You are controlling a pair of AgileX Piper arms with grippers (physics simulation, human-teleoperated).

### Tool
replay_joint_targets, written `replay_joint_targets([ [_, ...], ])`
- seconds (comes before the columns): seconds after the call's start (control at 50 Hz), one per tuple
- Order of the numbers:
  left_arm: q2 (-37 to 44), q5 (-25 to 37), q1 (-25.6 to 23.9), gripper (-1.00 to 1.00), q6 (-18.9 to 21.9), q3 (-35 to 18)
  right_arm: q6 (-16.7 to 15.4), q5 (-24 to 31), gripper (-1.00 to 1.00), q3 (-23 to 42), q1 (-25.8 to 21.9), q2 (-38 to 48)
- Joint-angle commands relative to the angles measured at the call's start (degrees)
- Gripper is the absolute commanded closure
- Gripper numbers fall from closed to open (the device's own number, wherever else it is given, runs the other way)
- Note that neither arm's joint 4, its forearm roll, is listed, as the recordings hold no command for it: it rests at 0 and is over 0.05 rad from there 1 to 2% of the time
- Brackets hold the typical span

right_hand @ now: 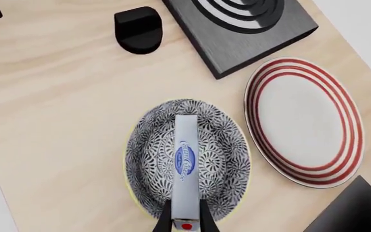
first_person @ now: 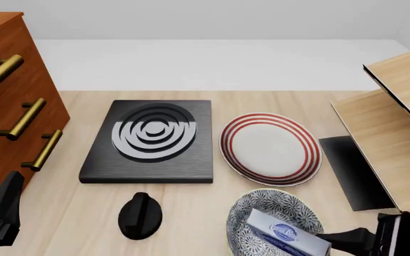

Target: Pick up the cream cheese and put it in the bowl.

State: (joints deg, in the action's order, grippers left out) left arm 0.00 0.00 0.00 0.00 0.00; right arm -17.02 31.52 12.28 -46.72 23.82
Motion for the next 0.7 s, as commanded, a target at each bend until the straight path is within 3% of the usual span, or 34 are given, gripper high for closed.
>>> replay_joint_targets([
  [0.02,0.0,0.0,0.0,-1.0,0.0,0.0,1.33,-3.11,1.0,-1.42,-0.12,1.99],
  [0.48,0.0,0.0,0.0,-1.0,0.0,0.0,1.95,-5.08,1.0,-2.01,-0.48,3.91],
  [0.5,0.0,0.0,0.0,-1.0,0.0,0.0,1.99,-5.06,-1.0,-1.96,-0.59,3.95],
  [0.7,0.0,0.0,0.0,-1.0,0.0,0.0,2.26,-4.95,-1.0,-1.67,-1.22,4.17],
])
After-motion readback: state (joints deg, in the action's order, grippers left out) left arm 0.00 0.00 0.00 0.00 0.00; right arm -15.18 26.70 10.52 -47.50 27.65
